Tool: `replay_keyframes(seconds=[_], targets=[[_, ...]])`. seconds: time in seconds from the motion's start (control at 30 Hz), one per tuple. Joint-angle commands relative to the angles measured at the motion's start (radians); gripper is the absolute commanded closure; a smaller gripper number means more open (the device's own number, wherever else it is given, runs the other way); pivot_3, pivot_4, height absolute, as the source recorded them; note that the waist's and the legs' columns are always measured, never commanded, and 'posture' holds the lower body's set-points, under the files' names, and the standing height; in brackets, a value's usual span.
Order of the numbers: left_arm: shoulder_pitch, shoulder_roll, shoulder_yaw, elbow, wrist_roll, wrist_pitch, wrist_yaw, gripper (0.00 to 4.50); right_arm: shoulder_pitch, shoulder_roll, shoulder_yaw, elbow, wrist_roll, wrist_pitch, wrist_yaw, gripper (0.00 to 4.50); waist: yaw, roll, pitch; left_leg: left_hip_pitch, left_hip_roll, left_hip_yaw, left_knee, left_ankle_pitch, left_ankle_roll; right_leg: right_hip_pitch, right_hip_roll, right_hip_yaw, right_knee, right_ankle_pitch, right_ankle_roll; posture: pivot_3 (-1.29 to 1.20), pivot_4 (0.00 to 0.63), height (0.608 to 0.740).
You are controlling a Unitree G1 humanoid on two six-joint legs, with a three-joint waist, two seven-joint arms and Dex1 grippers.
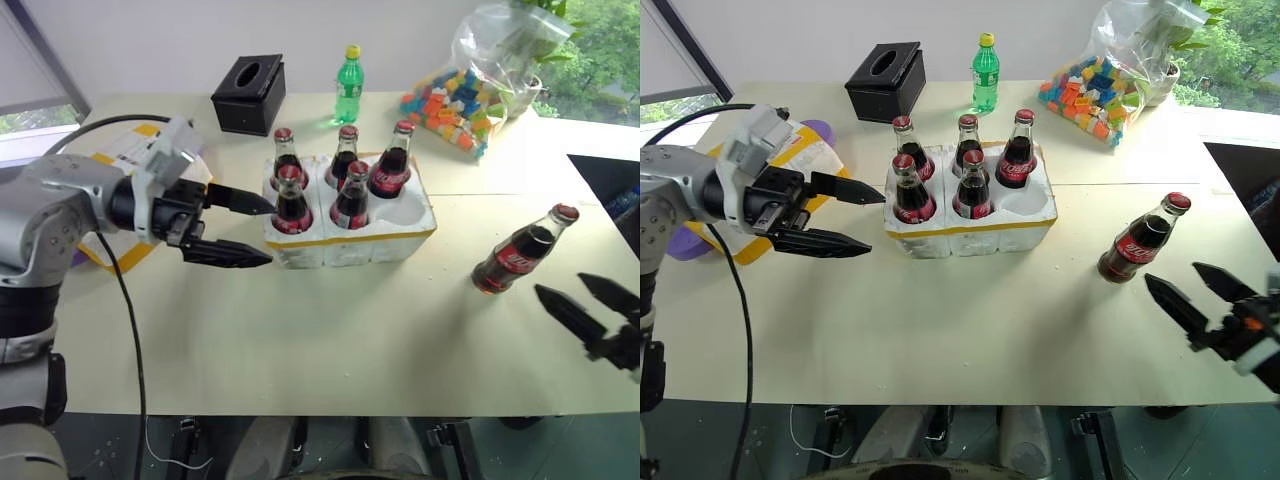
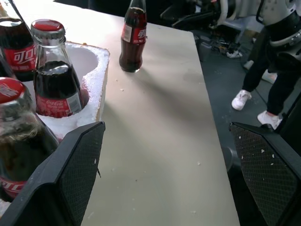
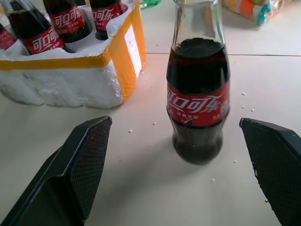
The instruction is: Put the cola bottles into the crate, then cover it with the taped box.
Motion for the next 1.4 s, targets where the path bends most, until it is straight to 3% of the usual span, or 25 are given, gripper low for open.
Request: replay_keyframes(seconds=[0.03,0.67,0.83,1.0,1.13,1.23,1.4], targets=[[-0.003,-0.006,0.016,-0.014,0.000,-0.017,0.014,0.08,-0.051,0.005,0.067,0.024,-0.058,-0.087,-0.092,0.00,0.004,0.000,0.000,0.000,0.000,0.000,0.000,0.000,0.000,0.000,0.000,0.000,0.000,0.000,0.000,0.00,0.150,0.732],[-0.007,-0.004,0.031,-0.033,-0.014,-0.024,0.041,0.08,-0.182,0.004,0.316,0.303,-0.123,-0.279,-0.157,0.00,0.004,0.000,0.000,0.001,0.000,-0.001,-0.008,0.003,0.001,-0.002,0.001,-0.001,-0.002,0.002,0.003,0.00,0.150,0.732],[-0.005,-0.005,0.029,-0.035,-0.012,-0.026,0.044,0.00,-0.213,-0.001,0.320,0.325,-0.095,-0.309,-0.147,1.67,0.005,0.000,0.000,0.001,0.000,-0.001,-0.008,0.003,0.001,-0.002,0.001,-0.001,-0.002,0.002,0.003,0.00,0.150,0.732],[0.008,-0.009,0.038,-0.043,-0.022,-0.020,0.054,0.00,-0.227,-0.047,0.272,0.251,-0.018,-0.286,-0.134,1.64,0.004,0.001,0.000,0.001,0.000,-0.001,-0.009,0.003,0.001,-0.002,0.002,0.000,-0.002,0.002,0.003,0.00,0.150,0.732],[0.021,-0.011,0.047,-0.043,-0.026,-0.020,0.065,0.00,-0.382,-0.148,0.219,0.221,0.170,-0.199,-0.160,1.64,-0.007,0.004,0.002,0.001,0.000,0.000,-0.009,0.003,0.001,-0.003,0.001,0.001,-0.002,0.002,0.003,0.00,0.150,0.732],[0.031,-0.014,0.054,-0.051,-0.028,-0.022,0.075,0.00,-0.550,-0.200,0.256,0.223,0.296,-0.136,-0.203,1.64,-0.013,0.004,0.002,0.001,0.002,0.000,-0.010,0.003,0.001,-0.003,0.002,0.000,-0.002,0.002,0.003,0.00,0.150,0.732],[0.039,-0.021,0.063,-0.056,-0.029,-0.029,0.097,0.00,-0.771,-0.187,0.458,0.266,0.278,-0.102,-0.226,1.64,-0.019,0.002,0.002,0.001,0.004,0.000,-0.011,0.003,0.000,-0.003,0.003,-0.001,-0.003,0.002,0.003,0.00,0.150,0.732]])
